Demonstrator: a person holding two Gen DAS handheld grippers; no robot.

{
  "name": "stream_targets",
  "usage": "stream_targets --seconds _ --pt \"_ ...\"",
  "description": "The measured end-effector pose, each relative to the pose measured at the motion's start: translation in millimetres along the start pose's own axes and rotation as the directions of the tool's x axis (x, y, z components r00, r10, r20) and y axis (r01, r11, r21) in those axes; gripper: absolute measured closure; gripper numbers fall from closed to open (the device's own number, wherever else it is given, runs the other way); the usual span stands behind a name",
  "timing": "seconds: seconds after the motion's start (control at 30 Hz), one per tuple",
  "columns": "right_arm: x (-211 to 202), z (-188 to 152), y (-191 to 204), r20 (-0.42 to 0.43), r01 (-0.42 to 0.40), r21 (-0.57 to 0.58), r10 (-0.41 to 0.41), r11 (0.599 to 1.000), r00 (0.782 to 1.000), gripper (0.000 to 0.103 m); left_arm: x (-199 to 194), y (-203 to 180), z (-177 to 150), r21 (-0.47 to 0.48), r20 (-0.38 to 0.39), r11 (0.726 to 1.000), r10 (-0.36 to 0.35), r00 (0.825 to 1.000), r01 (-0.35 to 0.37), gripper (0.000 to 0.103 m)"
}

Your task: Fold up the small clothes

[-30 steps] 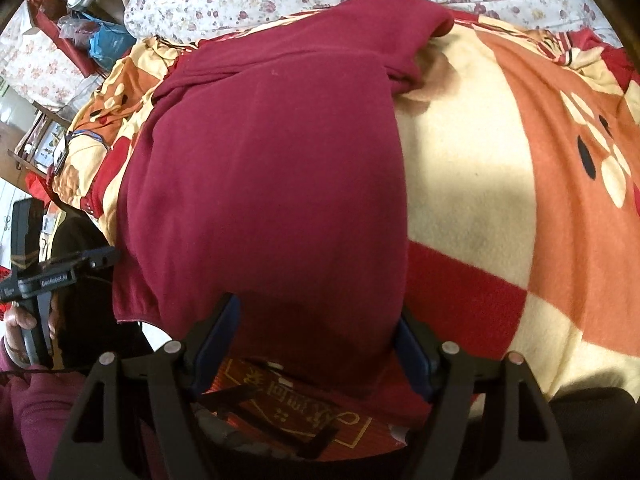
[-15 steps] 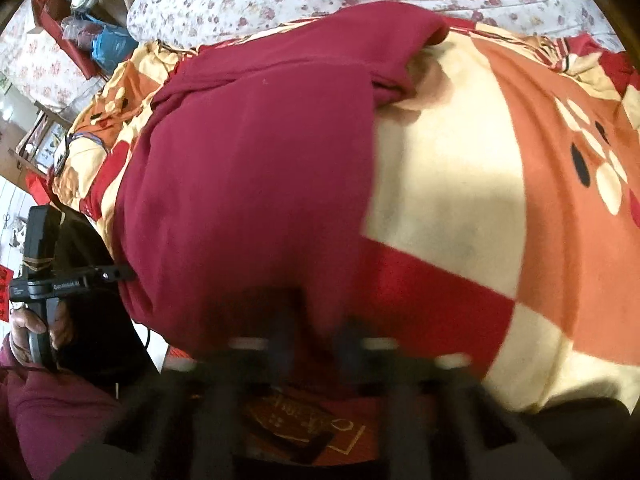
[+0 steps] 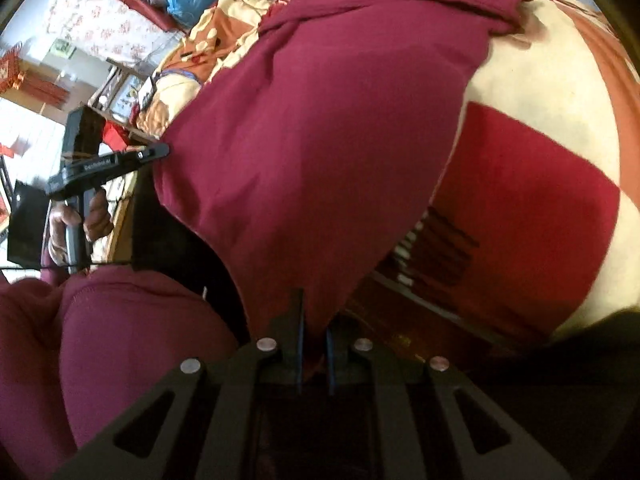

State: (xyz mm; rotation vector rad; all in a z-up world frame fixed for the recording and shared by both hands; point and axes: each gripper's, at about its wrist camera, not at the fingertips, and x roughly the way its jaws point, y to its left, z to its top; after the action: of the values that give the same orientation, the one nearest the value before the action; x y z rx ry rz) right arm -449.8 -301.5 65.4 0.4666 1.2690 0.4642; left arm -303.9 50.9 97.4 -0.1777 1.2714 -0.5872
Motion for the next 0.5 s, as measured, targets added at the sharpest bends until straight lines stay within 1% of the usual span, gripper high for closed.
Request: stream_targets --seconds 0.13,0.23,0.3,0.37,0.4,0.5 --pt "-27.5 16.3 -1.9 0.099 -0.081 0.025 0.078 0.996 0.992 0.095 -14.4 -5.3 14.6 0.016 0.049 0.999 -0.034 0.998 0.033 0.103" --pt "-55.0 39.1 -9.1 0.205 -0.128 0.044 0.116 0.991 0.972 0.095 -22.7 -9.4 36.4 0.01 0.1 0.998 -0.058 0.993 0.058 0.103" --pt "-68.8 53.5 -14.9 0.263 -0.132 0.051 0.114 0.99 0.958 0.095 -28.4 -13.0 55.3 0.009 0.137 0.997 -0.077 0.988 0.076 0.103" --pt "-82.2 72.2 -20.7 0.321 -0.121 0.054 0.097 0.991 0.942 0.095 -33.3 -20.3 76.0 0.027 0.177 0.995 -0.104 0.979 0.1 0.103" --pt "-86.0 79.8 -22.6 0.341 -0.112 0.056 0.087 0.992 0.936 0.095 -34.5 -23.5 84.7 0.036 0.191 0.994 -0.111 0.975 0.106 0.103" --pt "-100.2 107.9 -35.1 0.414 -0.098 0.083 0.055 0.992 0.909 0.095 -33.7 -34.3 118.8 0.062 0.241 0.992 -0.124 0.962 0.113 0.103"
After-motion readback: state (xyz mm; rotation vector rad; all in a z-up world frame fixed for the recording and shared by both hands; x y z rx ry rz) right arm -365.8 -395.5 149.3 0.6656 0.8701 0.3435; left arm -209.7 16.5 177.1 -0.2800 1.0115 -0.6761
